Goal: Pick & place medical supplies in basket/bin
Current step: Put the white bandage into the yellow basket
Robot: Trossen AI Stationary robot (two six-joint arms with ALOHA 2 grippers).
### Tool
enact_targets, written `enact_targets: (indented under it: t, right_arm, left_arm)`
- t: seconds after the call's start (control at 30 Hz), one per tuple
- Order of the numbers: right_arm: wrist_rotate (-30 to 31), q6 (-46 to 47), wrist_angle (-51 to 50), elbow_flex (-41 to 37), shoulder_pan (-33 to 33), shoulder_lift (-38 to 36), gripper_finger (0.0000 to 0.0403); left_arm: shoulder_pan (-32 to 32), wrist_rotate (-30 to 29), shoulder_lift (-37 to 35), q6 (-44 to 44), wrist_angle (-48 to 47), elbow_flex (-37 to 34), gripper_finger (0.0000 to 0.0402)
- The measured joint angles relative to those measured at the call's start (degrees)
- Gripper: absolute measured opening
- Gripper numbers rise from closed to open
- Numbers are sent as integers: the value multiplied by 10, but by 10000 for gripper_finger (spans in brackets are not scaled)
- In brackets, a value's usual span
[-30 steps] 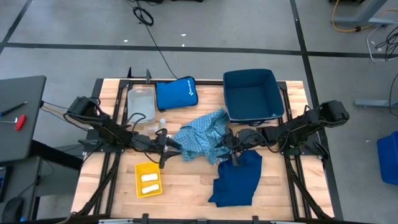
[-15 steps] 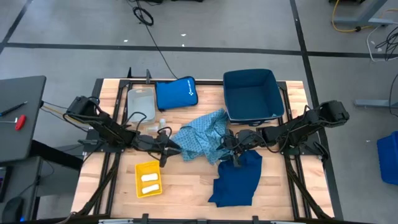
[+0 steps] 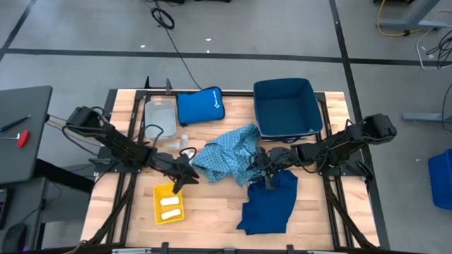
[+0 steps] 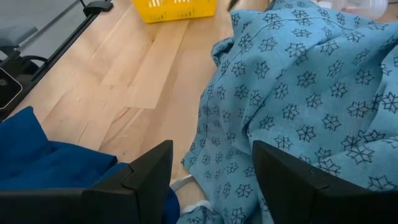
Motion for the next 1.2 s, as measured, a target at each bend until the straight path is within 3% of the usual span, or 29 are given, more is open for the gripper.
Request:
enact_targets:
  t: [0.3,0.43,0.57,0.67,1.03,1.2]
  right_arm:
    - [0,-2,-2,0,0,0,229]
    - [0,-2,-8,0,0,0,229]
    - [0,-2,-13,0,0,0,229]
    - [0,-2,-13,0,0,0,229]
    - [0,-2,-16,0,0,0,229]
    - [0,-2,-19,0,0,0,229]
  left_arm:
    - [36,-65,-14,2,-169,57,146]
    - [45,-74,-14,29,-330,134,146]
    - [44,-125,-14,25,-541,215,146]
    - [45,-141,-14,11,-627,256,146]
    - [68,-80,43,-24,-671,278,151]
    - [71,-84,61,-28,-656,279,162]
